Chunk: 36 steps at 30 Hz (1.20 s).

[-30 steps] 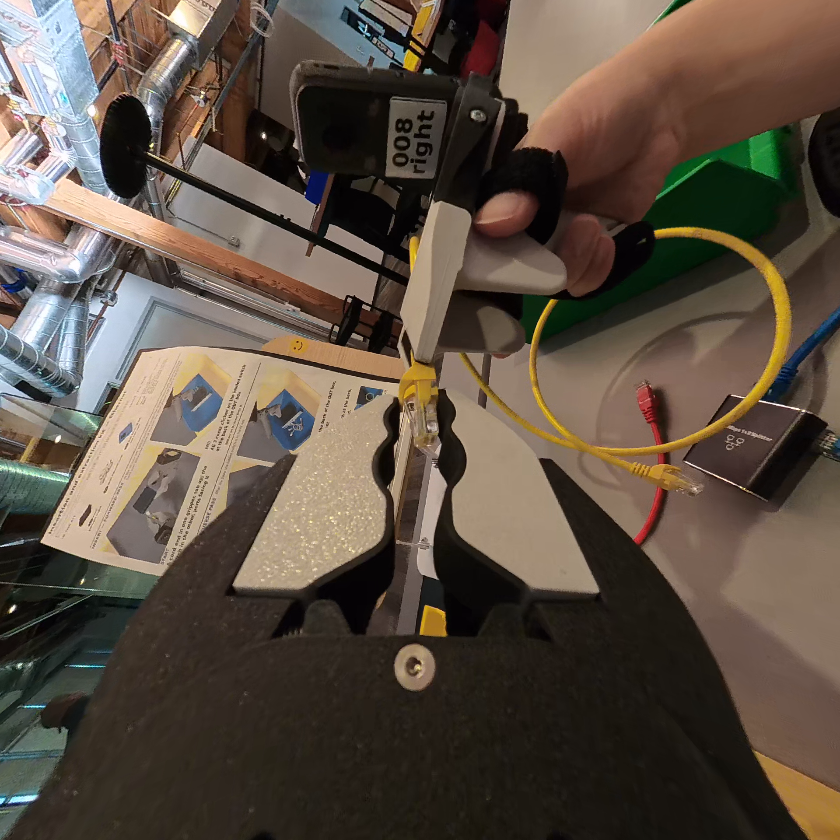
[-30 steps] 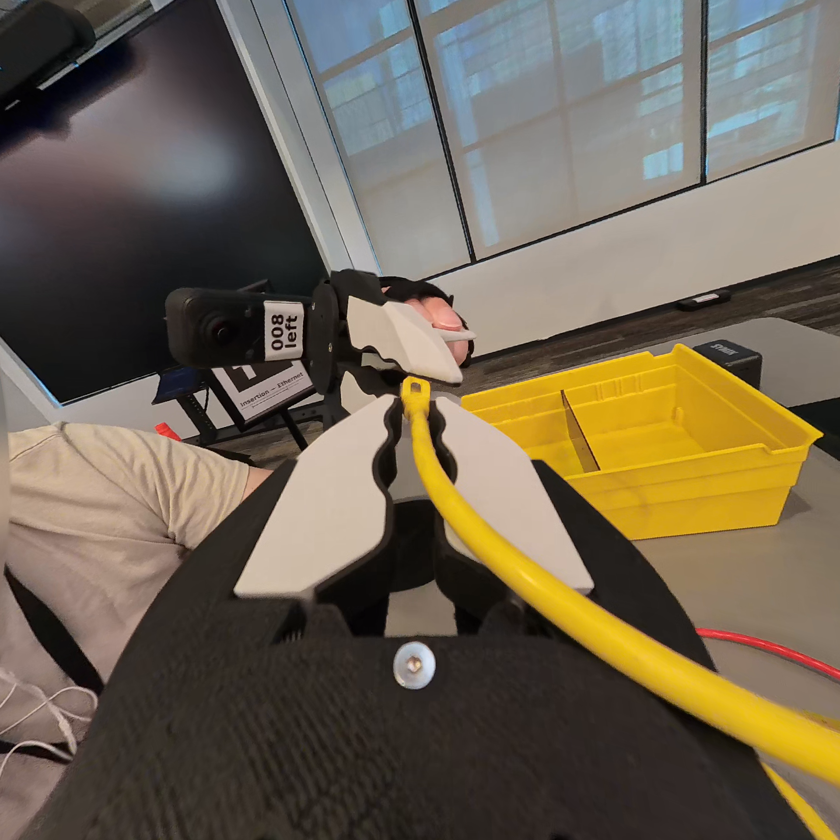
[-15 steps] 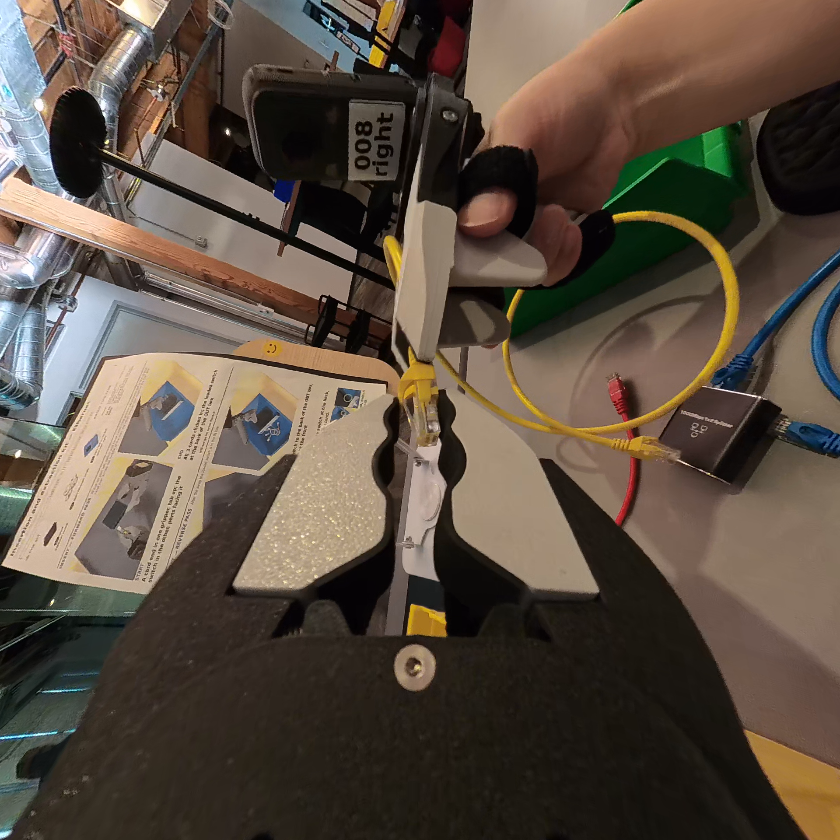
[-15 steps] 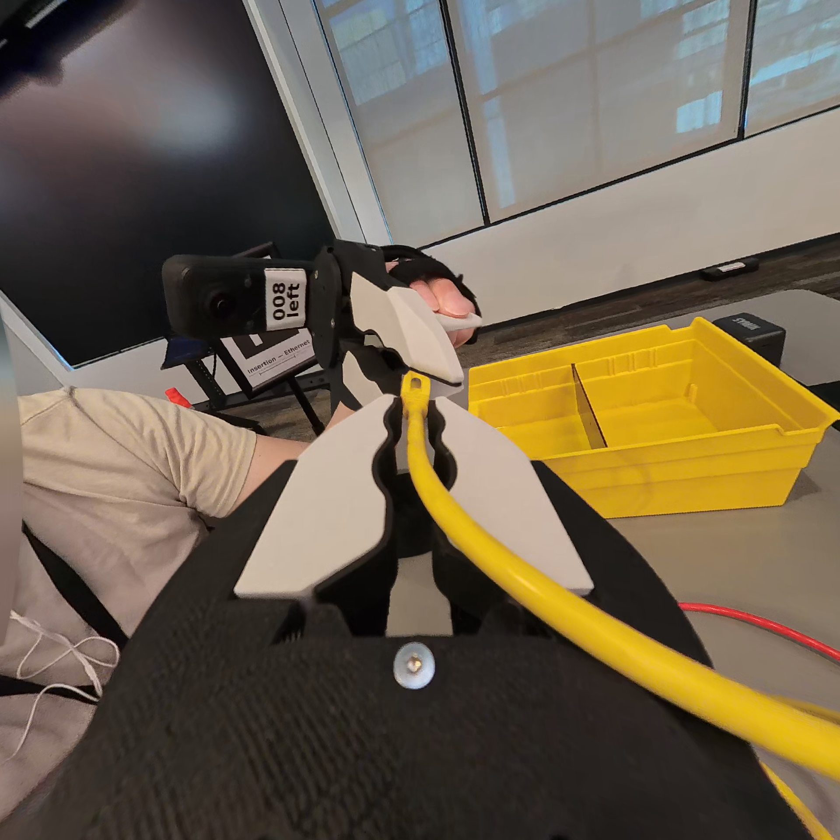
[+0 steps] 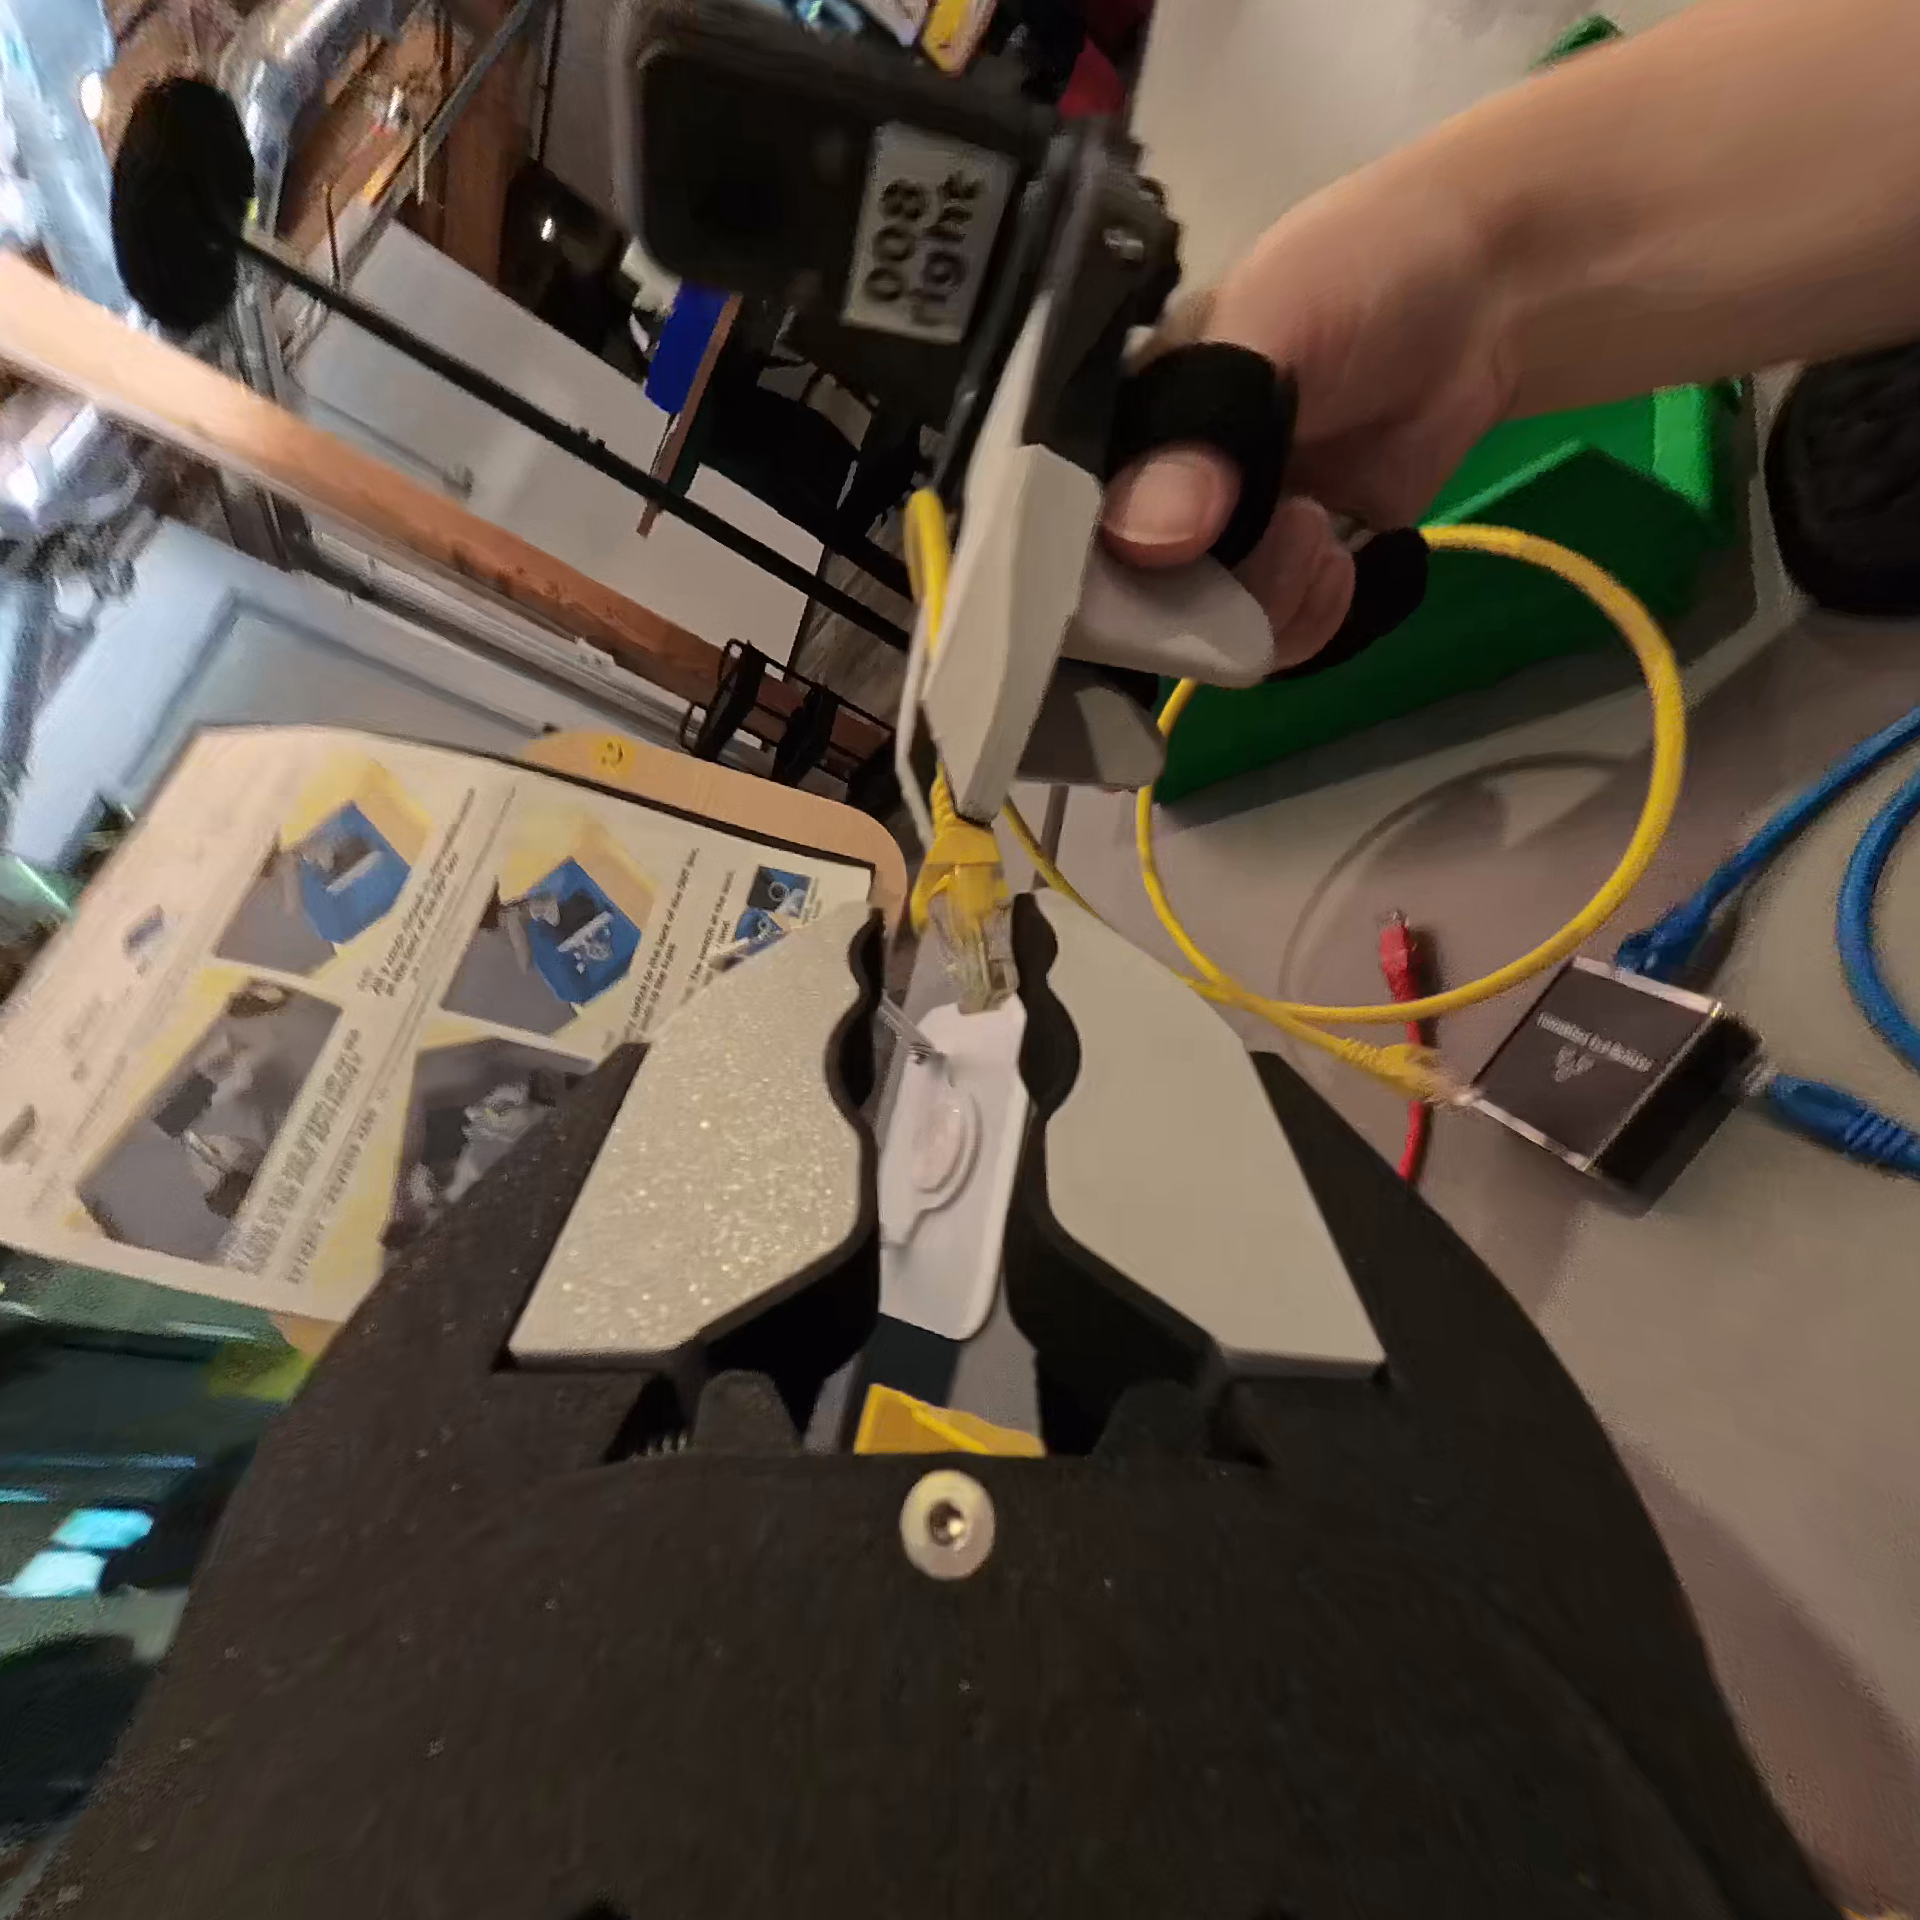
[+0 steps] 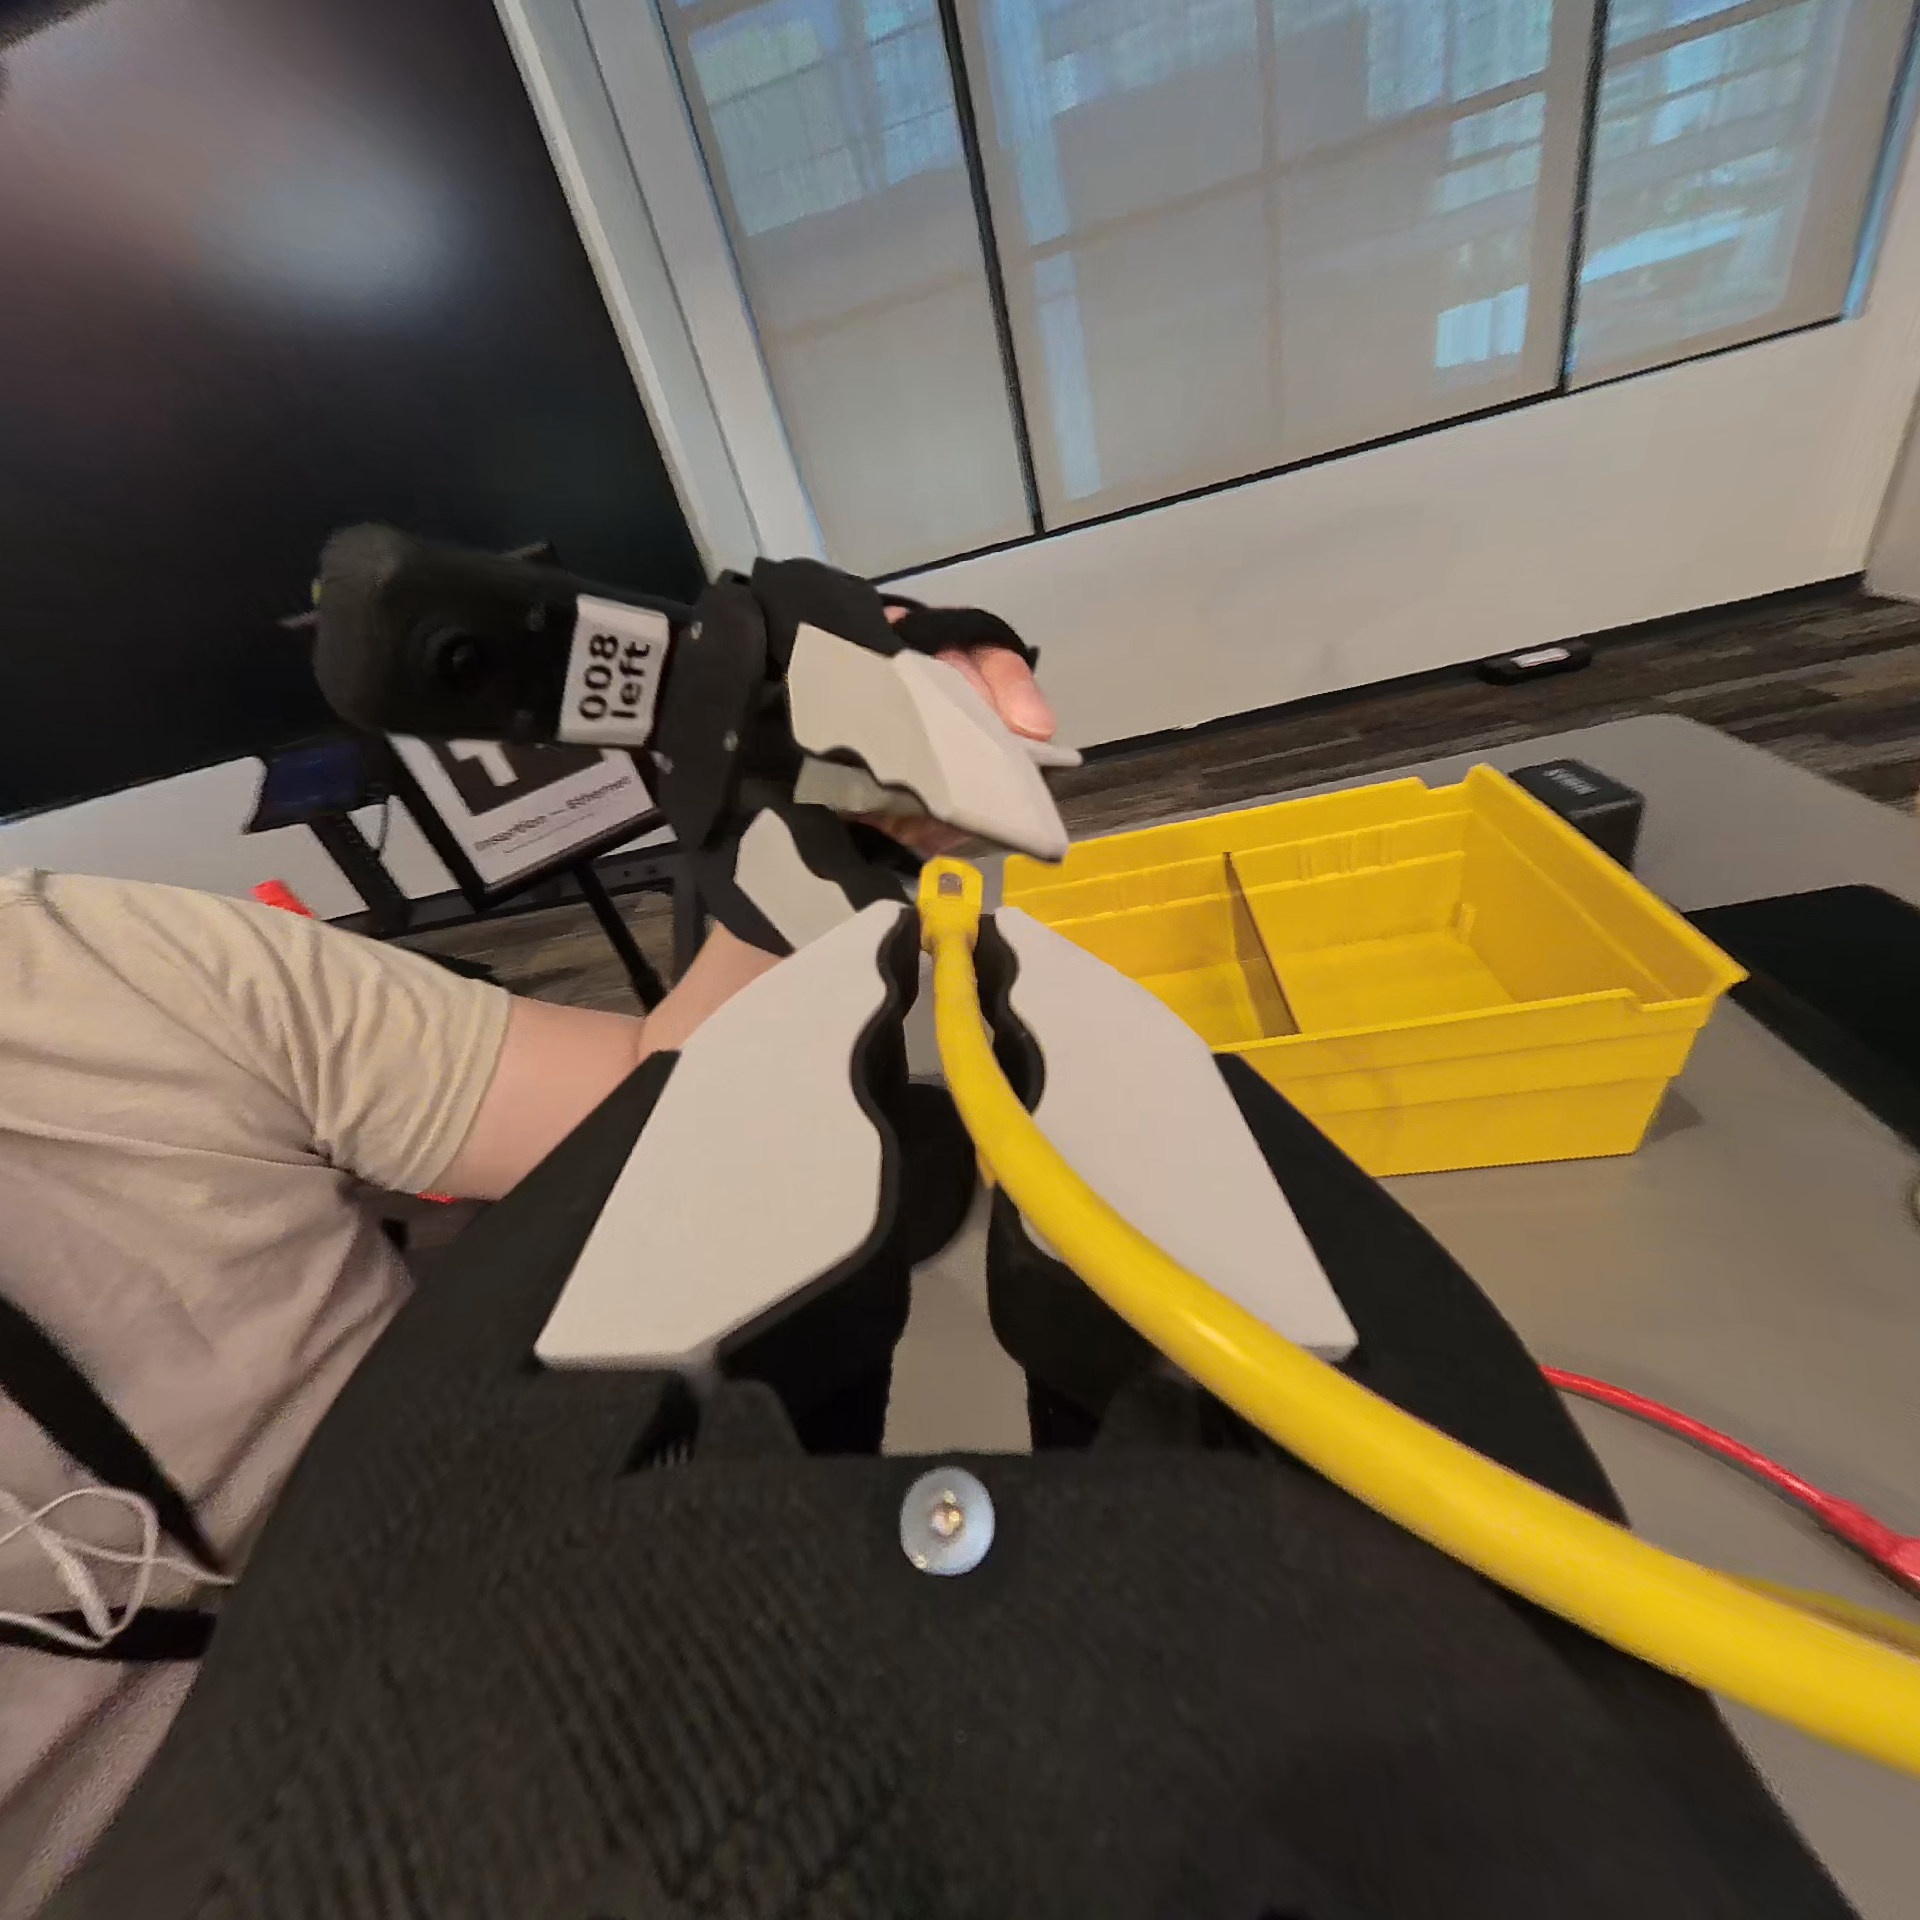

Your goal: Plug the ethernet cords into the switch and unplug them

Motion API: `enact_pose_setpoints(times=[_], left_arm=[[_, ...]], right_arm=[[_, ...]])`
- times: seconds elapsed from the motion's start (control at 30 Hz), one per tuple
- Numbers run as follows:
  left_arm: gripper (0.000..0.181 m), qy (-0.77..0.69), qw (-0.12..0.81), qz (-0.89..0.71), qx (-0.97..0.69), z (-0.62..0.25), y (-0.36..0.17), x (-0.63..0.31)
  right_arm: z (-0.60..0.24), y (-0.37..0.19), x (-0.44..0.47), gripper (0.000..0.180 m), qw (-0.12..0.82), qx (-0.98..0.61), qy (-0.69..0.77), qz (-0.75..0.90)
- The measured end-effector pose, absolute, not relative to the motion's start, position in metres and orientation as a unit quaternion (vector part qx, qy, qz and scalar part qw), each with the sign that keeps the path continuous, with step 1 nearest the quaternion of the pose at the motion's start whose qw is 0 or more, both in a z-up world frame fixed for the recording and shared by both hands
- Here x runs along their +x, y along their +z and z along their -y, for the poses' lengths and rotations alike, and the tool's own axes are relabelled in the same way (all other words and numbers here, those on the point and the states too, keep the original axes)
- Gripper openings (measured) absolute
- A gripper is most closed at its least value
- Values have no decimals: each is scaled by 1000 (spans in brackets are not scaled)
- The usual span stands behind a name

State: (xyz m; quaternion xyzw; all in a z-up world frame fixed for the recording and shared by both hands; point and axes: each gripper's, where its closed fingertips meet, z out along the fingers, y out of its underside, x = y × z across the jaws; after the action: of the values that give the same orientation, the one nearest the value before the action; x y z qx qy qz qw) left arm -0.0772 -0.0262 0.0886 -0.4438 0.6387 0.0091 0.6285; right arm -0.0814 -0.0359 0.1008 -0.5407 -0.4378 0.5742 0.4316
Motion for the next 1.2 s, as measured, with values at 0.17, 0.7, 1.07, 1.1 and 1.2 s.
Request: enact_pose_setpoints(times=[0.17, 0.7, 1.07, 1.1, 1.2], left_arm=[[53, -136, 608, -594, -509, 40, 107, -90], [49, -99, 288, -760, -575, 61, -55, -49], [61, -49, 181, -794, -578, 50, -131, -35], [61, -43, 180, -792, -582, 47, -134, -35], [62, -34, 157, -790, -592, 44, -144, -39]], right_arm=[[47, 136, -55, 12, 473, -501, 582, 432], [154, 212, 13, 12, 533, -385, 557, 507], [177, 223, 34, 12, 540, -343, 565, 521], [176, 224, 36, 12, 541, -342, 566, 519], [177, 224, 40, 12, 542, -338, 567, 521]])
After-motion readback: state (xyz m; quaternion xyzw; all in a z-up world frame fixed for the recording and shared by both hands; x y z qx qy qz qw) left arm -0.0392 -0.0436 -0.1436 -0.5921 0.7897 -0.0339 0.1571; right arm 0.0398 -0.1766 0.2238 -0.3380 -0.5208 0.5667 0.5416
